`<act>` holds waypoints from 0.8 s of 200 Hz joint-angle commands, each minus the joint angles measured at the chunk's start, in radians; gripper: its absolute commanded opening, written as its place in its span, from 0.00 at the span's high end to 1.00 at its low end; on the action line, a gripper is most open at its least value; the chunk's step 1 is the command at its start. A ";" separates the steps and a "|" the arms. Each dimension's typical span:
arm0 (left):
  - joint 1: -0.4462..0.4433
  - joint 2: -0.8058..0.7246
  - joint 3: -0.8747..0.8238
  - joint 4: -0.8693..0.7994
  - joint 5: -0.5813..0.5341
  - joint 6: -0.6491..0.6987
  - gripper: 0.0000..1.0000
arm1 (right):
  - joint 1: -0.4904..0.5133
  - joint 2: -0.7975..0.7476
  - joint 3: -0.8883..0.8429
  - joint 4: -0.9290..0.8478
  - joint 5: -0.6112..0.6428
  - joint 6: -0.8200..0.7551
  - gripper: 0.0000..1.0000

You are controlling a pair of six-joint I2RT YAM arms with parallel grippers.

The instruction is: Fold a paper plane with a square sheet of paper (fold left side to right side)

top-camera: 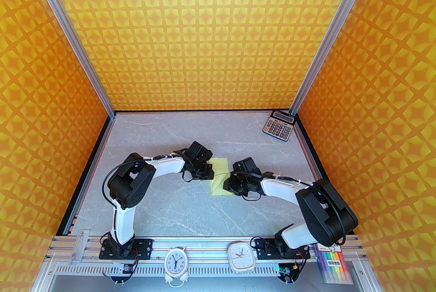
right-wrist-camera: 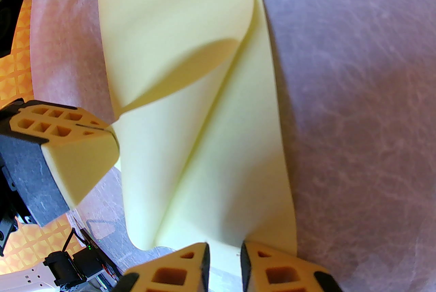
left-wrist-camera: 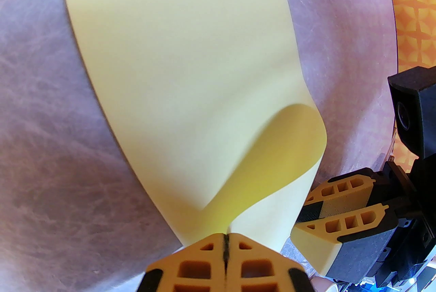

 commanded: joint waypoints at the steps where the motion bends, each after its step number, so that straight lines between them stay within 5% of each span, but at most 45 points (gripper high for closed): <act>1: 0.007 0.013 -0.010 -0.012 -0.017 0.015 1.00 | 0.006 0.013 -0.001 -0.022 0.022 -0.016 0.76; 160: 0.008 0.020 -0.014 -0.017 -0.033 0.005 1.00 | 0.006 0.014 -0.001 -0.021 0.021 -0.016 0.76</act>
